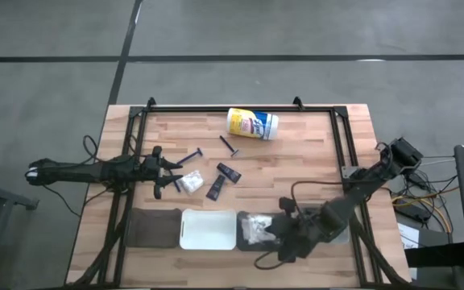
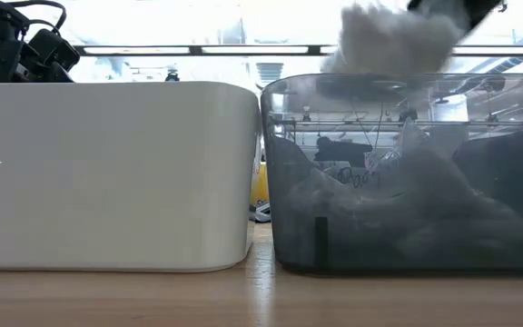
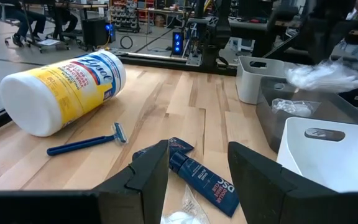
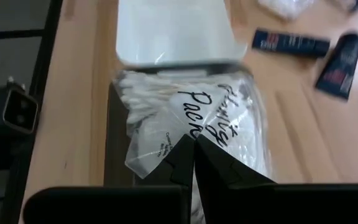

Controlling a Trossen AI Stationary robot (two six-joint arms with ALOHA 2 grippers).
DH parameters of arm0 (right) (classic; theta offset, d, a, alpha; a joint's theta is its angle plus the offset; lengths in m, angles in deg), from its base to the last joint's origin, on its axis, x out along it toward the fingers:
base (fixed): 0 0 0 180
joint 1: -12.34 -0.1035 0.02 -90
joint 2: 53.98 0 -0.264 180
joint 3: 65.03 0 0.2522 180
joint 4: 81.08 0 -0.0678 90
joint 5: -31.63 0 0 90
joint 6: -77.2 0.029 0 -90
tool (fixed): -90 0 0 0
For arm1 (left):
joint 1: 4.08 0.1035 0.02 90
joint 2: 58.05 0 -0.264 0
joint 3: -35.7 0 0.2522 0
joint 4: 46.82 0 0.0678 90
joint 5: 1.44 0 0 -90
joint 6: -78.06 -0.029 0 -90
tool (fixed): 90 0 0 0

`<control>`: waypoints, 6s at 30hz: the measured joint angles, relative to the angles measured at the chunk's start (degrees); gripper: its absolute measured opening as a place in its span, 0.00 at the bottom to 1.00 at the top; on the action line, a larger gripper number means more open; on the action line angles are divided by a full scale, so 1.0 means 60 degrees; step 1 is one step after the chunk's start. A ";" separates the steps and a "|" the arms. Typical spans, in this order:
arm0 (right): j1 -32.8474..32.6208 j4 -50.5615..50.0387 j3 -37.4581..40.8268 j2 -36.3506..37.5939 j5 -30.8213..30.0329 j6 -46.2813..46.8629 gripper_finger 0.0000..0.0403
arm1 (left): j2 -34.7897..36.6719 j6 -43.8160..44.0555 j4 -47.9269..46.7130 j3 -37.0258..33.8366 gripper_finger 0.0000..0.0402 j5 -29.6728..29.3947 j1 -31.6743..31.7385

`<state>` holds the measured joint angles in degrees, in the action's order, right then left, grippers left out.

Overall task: Pick & Place Travel size toiletries
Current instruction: Put the cotton pack into the right black bin, then put the blue razor into the white bin

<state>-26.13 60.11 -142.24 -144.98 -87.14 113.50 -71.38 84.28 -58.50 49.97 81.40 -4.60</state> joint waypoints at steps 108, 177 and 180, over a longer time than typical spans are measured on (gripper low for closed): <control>0.3561 0.8247 1.0493 0.9787 0.1556 -0.4985 0.65 | -0.0009 0.0001 0.0000 -0.0001 0.43 0.0004 0.0001; 0.5834 0.3547 0.9614 1.5148 0.4291 -0.6442 0.49 | -0.0004 0.0000 0.0000 0.0000 0.43 0.0003 0.0000; 0.5834 0.4910 1.0142 1.5164 0.4283 -0.6738 0.48 | -0.0001 0.0000 0.0000 -0.0003 0.43 0.0004 0.0001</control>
<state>8.87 89.57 -81.39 -53.99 -61.43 73.07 -71.38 84.28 -58.50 49.96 81.42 -4.60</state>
